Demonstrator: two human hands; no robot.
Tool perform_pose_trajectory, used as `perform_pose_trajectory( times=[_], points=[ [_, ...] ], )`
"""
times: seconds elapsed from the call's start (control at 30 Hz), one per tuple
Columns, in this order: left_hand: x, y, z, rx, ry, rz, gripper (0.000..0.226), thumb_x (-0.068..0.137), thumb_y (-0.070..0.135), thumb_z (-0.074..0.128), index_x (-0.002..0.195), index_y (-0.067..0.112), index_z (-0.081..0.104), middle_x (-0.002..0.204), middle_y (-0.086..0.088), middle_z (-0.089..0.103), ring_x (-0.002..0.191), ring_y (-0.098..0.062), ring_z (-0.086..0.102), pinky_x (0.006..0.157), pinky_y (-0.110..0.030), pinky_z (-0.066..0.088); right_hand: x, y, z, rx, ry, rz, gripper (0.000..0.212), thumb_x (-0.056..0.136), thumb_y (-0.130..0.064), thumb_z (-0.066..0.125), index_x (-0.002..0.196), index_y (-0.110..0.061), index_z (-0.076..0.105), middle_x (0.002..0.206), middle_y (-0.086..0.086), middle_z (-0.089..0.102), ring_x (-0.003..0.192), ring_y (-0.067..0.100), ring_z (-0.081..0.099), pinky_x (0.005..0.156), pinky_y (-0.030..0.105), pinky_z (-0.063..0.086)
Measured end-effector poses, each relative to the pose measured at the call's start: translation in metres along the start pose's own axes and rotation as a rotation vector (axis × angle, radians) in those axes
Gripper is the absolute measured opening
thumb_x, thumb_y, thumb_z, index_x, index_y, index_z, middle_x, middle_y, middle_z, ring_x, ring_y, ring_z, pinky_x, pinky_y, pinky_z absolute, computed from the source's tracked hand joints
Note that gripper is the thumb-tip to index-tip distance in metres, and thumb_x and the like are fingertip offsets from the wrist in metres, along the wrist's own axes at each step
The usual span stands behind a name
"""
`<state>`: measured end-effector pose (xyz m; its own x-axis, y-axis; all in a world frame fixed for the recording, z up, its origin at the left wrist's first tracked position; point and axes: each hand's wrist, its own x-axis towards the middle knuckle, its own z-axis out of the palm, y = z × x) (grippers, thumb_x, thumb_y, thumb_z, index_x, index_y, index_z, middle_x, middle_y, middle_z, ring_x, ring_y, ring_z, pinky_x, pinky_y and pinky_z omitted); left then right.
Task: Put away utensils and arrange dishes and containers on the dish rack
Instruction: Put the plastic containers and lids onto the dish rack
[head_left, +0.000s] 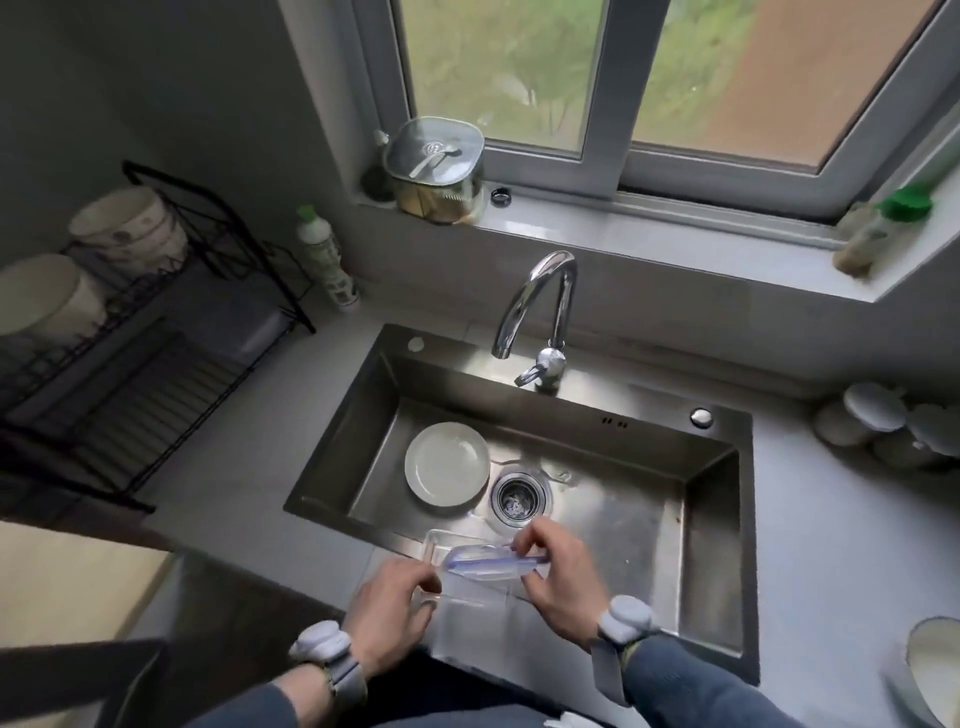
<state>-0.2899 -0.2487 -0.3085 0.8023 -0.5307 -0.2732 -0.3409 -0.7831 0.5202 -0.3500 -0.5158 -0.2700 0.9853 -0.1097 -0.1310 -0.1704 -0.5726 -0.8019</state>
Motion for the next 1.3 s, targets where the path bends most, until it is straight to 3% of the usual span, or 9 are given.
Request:
perform_pose_trajectory(
  times=[0.23,0.4,0.57,0.67,0.77,0.87,1.07,1.13,1.3],
  points=[
    [-0.019,-0.003,-0.004,0.038,-0.077,-0.040,0.032,0.079,0.045,0.055,0.110,0.039,0.060,0.117,0.020,0.055,0.122,-0.003,0.049,0.102,-0.022,0.042,-0.005,-0.009,0.016,-0.088,-0.131,-0.116,0.014,0.072,-0.019,0.045,0.082,-0.030,0.043,0.103,-0.024,0.061,0.098,-0.009,0.051,0.084,0.018,0.042],
    [-0.028,-0.003,-0.015,0.076,-0.159,-0.077,0.031,0.083,0.037,0.054,0.113,0.044,0.055,0.142,0.012,0.047,0.135,-0.006,0.046,0.105,-0.027,0.043,-0.004,-0.017,0.018,-0.085,-0.079,-0.132,0.042,0.076,-0.014,0.045,0.106,-0.042,0.050,0.091,-0.022,0.053,0.090,0.005,0.055,0.082,0.022,0.045],
    [-0.028,-0.003,-0.022,-0.057,0.010,-0.038,0.030,0.087,0.020,0.053,0.094,0.049,0.055,0.114,0.024,0.061,0.117,0.006,0.050,0.097,-0.021,0.046,-0.002,-0.024,0.016,-0.141,-0.117,-0.266,0.042,0.077,-0.008,0.038,0.110,-0.035,0.044,0.102,-0.012,0.058,0.099,0.013,0.057,0.090,0.025,0.046],
    [-0.015,0.011,-0.031,-0.409,0.171,-0.328,0.020,0.098,0.019,0.055,0.094,0.031,0.071,0.095,0.016,0.072,0.097,0.001,0.063,0.081,-0.013,0.048,0.003,-0.024,0.016,-0.215,-0.132,-0.378,0.025,0.081,-0.010,0.036,0.097,-0.029,0.041,0.120,-0.004,0.063,0.114,0.017,0.057,0.100,0.025,0.043],
    [0.002,0.020,-0.041,-0.738,0.149,-0.508,0.015,0.100,0.031,0.058,0.101,0.024,0.071,0.092,0.001,0.075,0.081,-0.016,0.069,0.064,-0.030,0.054,0.008,-0.025,0.018,-0.306,-0.122,-0.517,0.020,0.081,-0.004,0.045,0.087,-0.023,0.042,0.126,-0.008,0.063,0.118,0.015,0.056,0.102,0.023,0.040],
    [0.010,0.023,-0.038,-0.827,0.068,-0.544,0.024,0.097,0.024,0.066,0.117,0.013,0.063,0.097,-0.010,0.071,0.064,-0.014,0.067,0.057,-0.027,0.054,0.011,-0.023,0.020,-0.348,-0.115,-0.577,0.016,0.087,-0.007,0.052,0.086,-0.021,0.046,0.131,-0.010,0.062,0.124,0.013,0.052,0.106,0.025,0.038],
    [0.005,0.015,-0.025,-0.796,0.072,-0.559,0.032,0.094,0.006,0.068,0.125,0.004,0.059,0.100,-0.012,0.063,0.053,-0.012,0.066,0.056,-0.023,0.056,0.007,0.002,0.020,-0.301,-0.215,-0.330,0.033,0.081,-0.011,0.055,0.111,-0.019,0.043,0.158,-0.002,0.031,0.147,0.015,0.027,0.117,0.021,0.025],
    [0.000,0.011,-0.018,-0.618,0.110,-0.508,0.030,0.092,0.014,0.071,0.120,0.017,0.061,0.105,-0.005,0.064,0.061,-0.013,0.070,0.062,-0.027,0.059,0.005,0.008,0.021,-0.292,-0.280,-0.229,0.040,0.085,-0.021,0.056,0.121,-0.020,0.039,0.159,-0.001,0.028,0.144,0.017,0.031,0.108,0.014,0.026],
    [-0.004,0.010,-0.009,-0.377,0.174,-0.440,0.031,0.090,0.025,0.073,0.118,0.028,0.061,0.104,0.007,0.062,0.070,-0.009,0.066,0.078,-0.027,0.056,0.002,0.009,0.025,-0.210,-0.389,-0.057,0.064,0.080,-0.038,0.052,0.137,-0.032,0.024,0.138,-0.007,0.043,0.118,0.019,0.053,0.099,0.032,0.046]
  ],
)
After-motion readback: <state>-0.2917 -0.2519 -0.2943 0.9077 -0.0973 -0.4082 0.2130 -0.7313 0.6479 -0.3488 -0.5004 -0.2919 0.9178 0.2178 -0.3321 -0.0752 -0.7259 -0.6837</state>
